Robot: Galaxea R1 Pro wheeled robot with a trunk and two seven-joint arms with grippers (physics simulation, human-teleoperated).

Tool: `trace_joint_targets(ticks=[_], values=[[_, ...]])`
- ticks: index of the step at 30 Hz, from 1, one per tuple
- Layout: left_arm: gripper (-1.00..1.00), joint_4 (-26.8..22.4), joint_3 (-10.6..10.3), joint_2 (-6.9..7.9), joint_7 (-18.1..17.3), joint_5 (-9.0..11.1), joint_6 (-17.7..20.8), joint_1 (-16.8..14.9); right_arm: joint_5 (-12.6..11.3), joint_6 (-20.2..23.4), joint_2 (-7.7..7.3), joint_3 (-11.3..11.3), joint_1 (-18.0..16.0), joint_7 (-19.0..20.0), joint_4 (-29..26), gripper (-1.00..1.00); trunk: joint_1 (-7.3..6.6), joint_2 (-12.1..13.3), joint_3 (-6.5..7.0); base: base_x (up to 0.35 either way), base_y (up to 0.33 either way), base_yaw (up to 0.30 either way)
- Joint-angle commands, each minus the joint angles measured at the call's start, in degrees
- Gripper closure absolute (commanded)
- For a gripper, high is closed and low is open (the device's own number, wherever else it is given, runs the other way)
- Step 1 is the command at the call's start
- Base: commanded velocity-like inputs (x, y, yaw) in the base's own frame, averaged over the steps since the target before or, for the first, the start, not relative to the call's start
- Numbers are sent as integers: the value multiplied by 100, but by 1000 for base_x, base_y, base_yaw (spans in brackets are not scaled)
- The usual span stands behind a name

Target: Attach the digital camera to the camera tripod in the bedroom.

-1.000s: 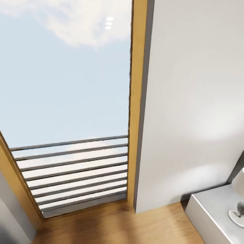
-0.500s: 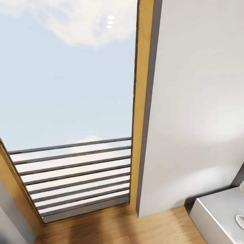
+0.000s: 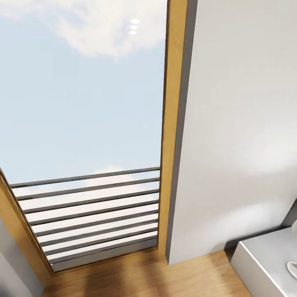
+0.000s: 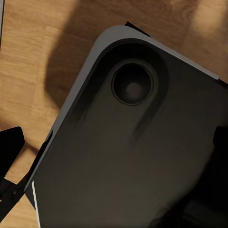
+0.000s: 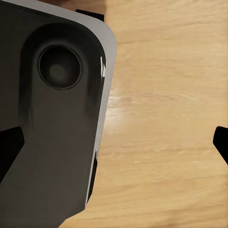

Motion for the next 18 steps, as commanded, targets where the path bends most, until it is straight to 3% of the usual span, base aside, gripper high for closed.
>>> trace_joint_targets(ticks=[1, 18], values=[[-100, -10, 15, 0, -1, 1, -5, 3, 39, -14, -1, 4, -1, -3, 0, -100, 0, -2, -4, 0, 0, 0], [-100, -10, 20, 0, 23, 1, -5, 3, 42, -7, 0, 4, -1, -5, -2, -100, 0, -2, -4, 0, 0, 0]])
